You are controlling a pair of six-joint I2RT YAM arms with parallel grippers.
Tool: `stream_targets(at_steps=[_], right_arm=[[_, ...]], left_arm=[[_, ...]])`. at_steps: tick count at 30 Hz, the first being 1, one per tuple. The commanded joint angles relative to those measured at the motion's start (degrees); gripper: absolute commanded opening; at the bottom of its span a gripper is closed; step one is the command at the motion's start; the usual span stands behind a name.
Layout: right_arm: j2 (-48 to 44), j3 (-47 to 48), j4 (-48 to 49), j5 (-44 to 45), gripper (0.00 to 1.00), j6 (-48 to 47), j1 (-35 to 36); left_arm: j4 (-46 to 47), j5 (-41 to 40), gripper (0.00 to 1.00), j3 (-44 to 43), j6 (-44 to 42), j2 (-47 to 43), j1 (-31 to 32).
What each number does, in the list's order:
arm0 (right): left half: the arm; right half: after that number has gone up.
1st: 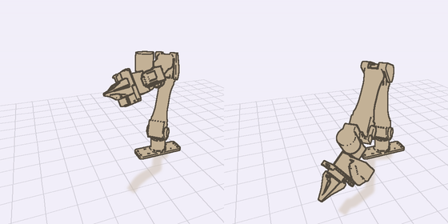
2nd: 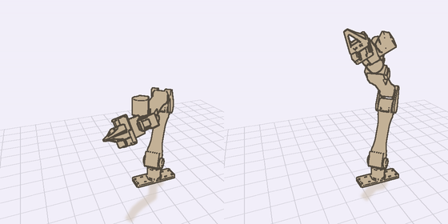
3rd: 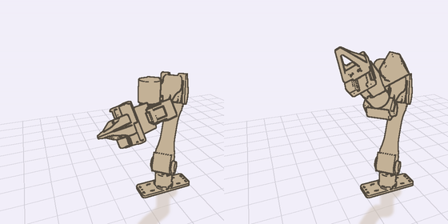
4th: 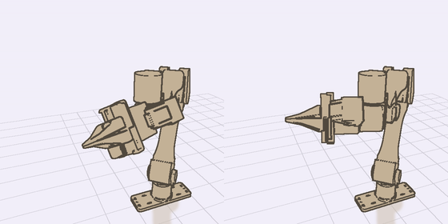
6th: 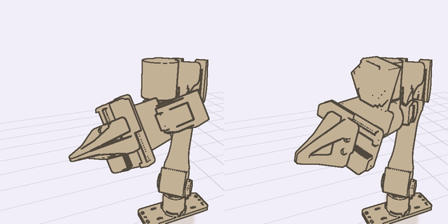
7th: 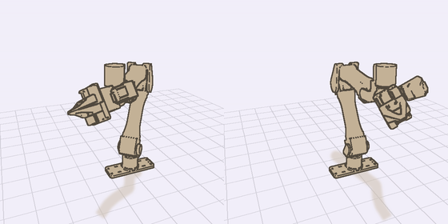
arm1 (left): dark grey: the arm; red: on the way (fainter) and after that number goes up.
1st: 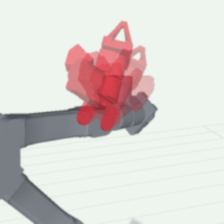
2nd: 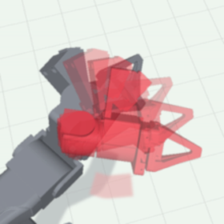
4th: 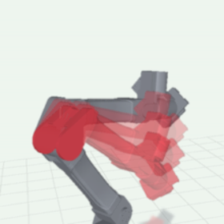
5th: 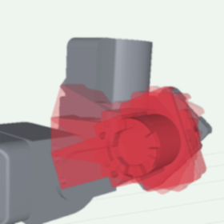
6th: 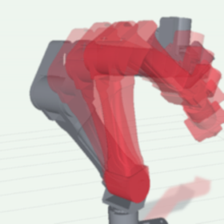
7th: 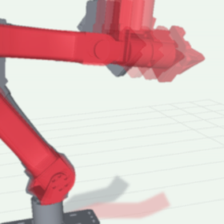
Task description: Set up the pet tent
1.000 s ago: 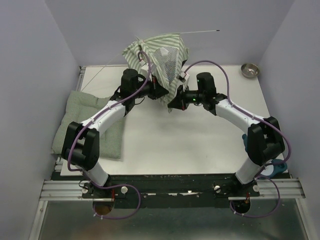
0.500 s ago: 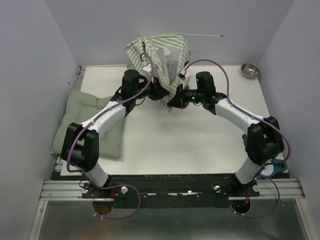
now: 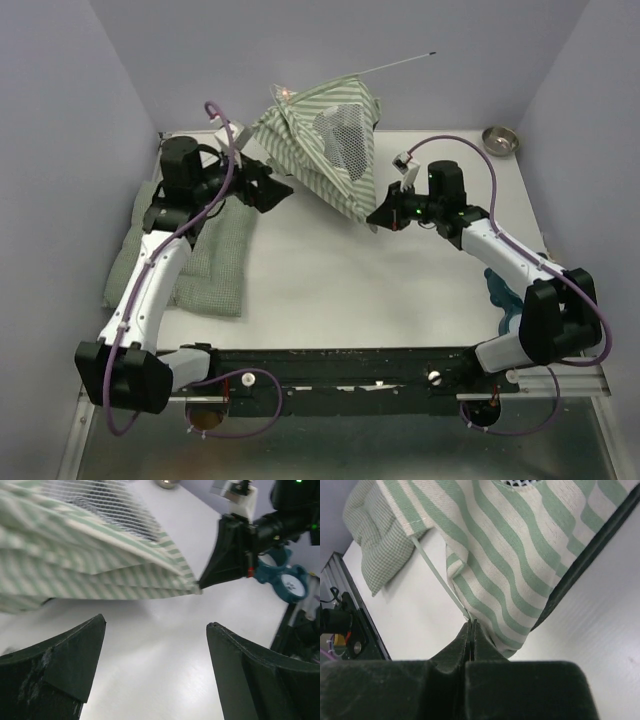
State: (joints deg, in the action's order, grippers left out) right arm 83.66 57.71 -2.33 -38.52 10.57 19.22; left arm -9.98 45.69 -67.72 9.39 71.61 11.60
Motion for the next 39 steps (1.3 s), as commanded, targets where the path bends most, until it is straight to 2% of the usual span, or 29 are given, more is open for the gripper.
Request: stream_targets(at_steps=[1, 2, 3, 4, 5, 6, 8, 10, 15, 18, 20, 23, 25, 29, 32, 33, 35, 39], right_arm=[[-2.97, -1.91, -9.60, 2.22, 0.14, -6.50, -2.26], [-3.23, -1.29, -12.32, 3.01, 0.40, -8.61, -2.26], [-3.41, 0.10, -14.61, 3.54, 0.55, -9.94, -2.26], [-4.02, 1.34, -16.46, 4.06, 0.77, -13.43, -2.26], [-4.72, 2.92, -17.09, 5.29, 0.86, -14.25, -2.35], [-5.25, 4.32, -17.01, 6.43, 0.90, -14.87, -2.26], [-5.44, 8.36, -15.87, 7.23, 0.89, -14.88, -2.26], [-3.69, 13.89, -15.69, 7.84, 0.89, -13.39, -1.39], [2.55, 26.20, -14.64, 15.57, 0.89, -14.60, 3.36], [7.91, 37.17, -16.91, 17.42, 0.89, -21.70, 3.28], [12.82, 45.16, -19.89, 18.21, 0.93, -30.12, 2.66], [20.03, 55.11, -23.49, 17.96, 0.98, -38.92, 1.00], [26.43, 61.52, -26.66, 18.05, 0.98, -44.64, 0.03], [34.10, 69.80, -33.87, 11.04, 0.98, -49.49, -3.13], [37.62, 71.22, -37.82, 7.60, 0.98, -51.77, -4.89], [38.33, 70.96, -38.36, 7.59, 0.95, -52.14, -5.33], [38.25, 69.04, -39.76, 6.54, 0.80, -52.75, -6.47], [31.94, 59.56, -40.12, 1.54, 0.25, -49.51, -9.46]], left_arm=[[-13.56, -1.20, 0.99, 0.41, -9.11, -2.01, -9.99], [-14.19, -2.44, 0.99, 0.14, -11.65, -1.57, -13.06], [-14.54, -2.71, 0.99, -0.21, -12.46, -0.96, -15.79], [-15.50, -2.28, 0.99, -1.26, -13.77, 0.01, -17.99], [-16.03, -2.01, 0.99, -2.23, -14.30, 0.89, -20.10], [-16.21, -2.27, 0.99, -3.19, -14.31, 1.85, -21.69], [-17.35, -4.72, 0.99, -5.39, -13.09, 3.53, -23.37], [-18.58, -9.72, 0.99, -7.50, -12.21, 4.67, -23.46], [-17.35, -12.65, 0.99, -7.16, -10.36, 3.89, -23.64], [-17.97, -10.98, 0.99, -5.76, -8.09, 2.22, -23.64], [-17.27, -9.66, 0.99, -3.22, -7.89, 0.12, -23.29], [-17.61, -12.29, 0.99, -0.49, -10.69, -2.79, -20.83], [-18.41, -13.78, 0.99, 0.48, -12.02, -4.46, -19.51], [-18.94, -13.70, 0.99, 1.98, -11.59, -6.92, -19.07], [-19.46, -14.05, 0.99, 2.77, -10.88, -7.89, -18.98], [-19.81, -13.96, 0.99, 3.03, -10.79, -8.15, -18.89], [-20.08, -13.53, 0.99, 3.21, -10.27, -8.77, -18.89], [-20.17, -12.47, 0.99, 4.09, -9.83, -10.26, -18.54]])
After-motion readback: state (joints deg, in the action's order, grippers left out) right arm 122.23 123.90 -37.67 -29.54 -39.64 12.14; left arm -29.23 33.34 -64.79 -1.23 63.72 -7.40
